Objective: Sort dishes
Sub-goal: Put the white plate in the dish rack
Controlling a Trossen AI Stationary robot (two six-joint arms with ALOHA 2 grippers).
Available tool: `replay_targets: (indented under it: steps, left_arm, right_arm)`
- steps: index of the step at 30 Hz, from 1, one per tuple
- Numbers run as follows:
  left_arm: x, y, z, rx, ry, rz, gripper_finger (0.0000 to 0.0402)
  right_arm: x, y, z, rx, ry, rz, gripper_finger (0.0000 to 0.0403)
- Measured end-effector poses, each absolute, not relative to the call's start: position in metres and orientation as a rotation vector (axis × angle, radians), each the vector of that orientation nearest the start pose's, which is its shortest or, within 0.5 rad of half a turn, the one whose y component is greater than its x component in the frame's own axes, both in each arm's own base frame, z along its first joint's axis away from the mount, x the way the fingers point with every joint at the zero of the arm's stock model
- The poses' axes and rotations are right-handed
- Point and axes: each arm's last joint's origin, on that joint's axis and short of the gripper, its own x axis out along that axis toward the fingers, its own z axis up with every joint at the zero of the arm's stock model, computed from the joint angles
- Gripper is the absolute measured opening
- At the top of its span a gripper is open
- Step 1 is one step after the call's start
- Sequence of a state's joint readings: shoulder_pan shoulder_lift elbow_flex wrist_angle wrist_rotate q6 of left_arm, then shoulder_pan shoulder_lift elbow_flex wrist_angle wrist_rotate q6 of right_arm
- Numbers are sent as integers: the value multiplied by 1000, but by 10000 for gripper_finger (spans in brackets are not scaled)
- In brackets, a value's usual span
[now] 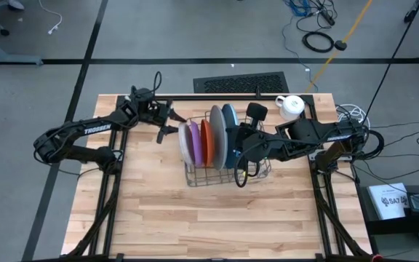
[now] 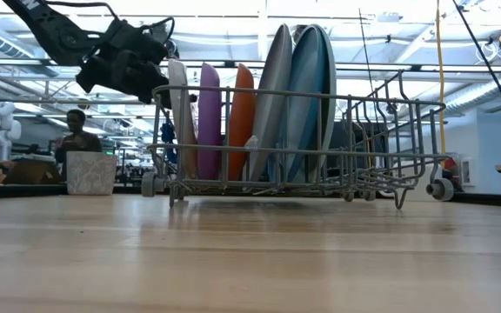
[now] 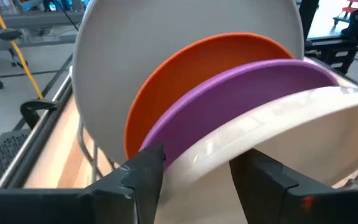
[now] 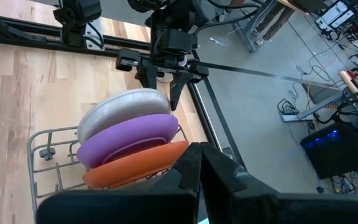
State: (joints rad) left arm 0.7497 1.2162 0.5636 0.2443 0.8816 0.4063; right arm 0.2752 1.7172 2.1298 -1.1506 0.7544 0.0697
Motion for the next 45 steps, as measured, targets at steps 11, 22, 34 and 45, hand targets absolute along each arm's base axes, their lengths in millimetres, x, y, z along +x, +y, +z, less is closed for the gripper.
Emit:
replay_targets:
  steps: [11,22,34,45]
  left_arm:
    - [189,139,207,24,352,-176,239]
    - [191,132,202,6,424,-150,252]
    - [187,117,206,9,493,-123,252]
    - [167,95,221,33,583,-31,252]
  right_arm:
    - [318,69,458,-302,631,-479,0]
    - [318,69,458,-303,633,-478,0]
    - [317,69,457,-312,642,-477,0]
    - [318,67,458,-333,644,-473,0]
